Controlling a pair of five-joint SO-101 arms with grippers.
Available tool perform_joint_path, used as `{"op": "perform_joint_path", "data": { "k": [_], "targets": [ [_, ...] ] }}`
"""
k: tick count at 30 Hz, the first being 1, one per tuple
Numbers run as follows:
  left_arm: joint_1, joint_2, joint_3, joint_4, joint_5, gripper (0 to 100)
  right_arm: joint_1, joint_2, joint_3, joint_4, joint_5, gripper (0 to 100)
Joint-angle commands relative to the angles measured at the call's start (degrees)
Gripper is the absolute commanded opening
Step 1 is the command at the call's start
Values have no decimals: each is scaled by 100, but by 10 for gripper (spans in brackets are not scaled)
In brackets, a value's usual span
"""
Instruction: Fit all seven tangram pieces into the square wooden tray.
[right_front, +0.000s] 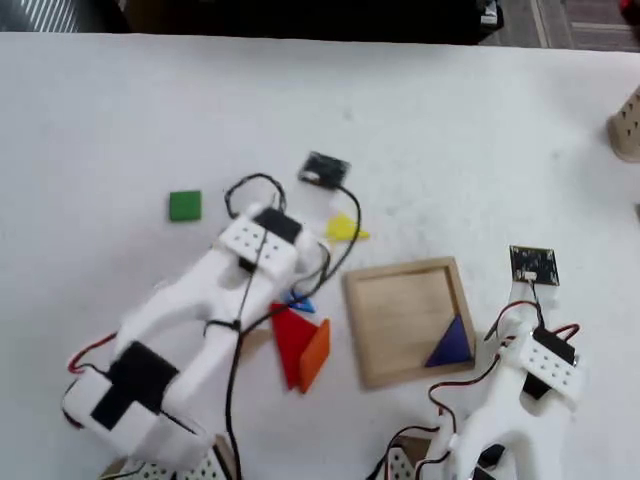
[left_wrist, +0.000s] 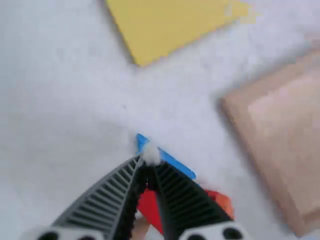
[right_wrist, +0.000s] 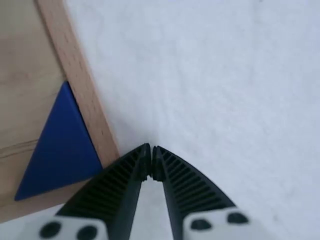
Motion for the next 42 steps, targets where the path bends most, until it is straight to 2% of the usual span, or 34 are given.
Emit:
{"op": "perform_joint_path", "data": {
  "k": [1, 7, 11, 18, 24, 26, 30, 32, 35, 40, 42],
  "targets": [
    [453, -708, 404, -114, -1204, 23, -75, -110, -35, -92, 70, 18],
    [989, -1270, 1231, -132, -2312, 23, -75, -110, -35, -92, 70, 18],
    [1314, -1842, 1829, -475, -2602, 23, -75, -110, -35, -92, 70, 18],
    [1455, -3275, 2910, -1231, -2629, 27, -75, -110, -35, -92, 70, 18],
    [1631, -3793, 3182, -1134, -2576, 37, -75, -110, -35, -92, 70, 18],
    [1675, -3732, 3121, -862, -2453, 99, -75, -110, -35, -92, 70, 18],
    [1710, -3547, 2927, -141, -2136, 294, -75, -110, -35, -92, 70, 18],
    [1710, -3512, 2954, -79, -2136, 336, -75, -110, -35, -92, 70, 18],
    [1754, -3495, 3086, -202, -2145, 310, -75, -110, -35, -92, 70, 18],
    [1824, -3486, 3745, -1187, -2145, 275, -75, -110, -35, -84, 70, 18],
    [1824, -3477, 3938, -1336, -2145, 275, -75, -110, -35, -84, 70, 18]
  ]
}}
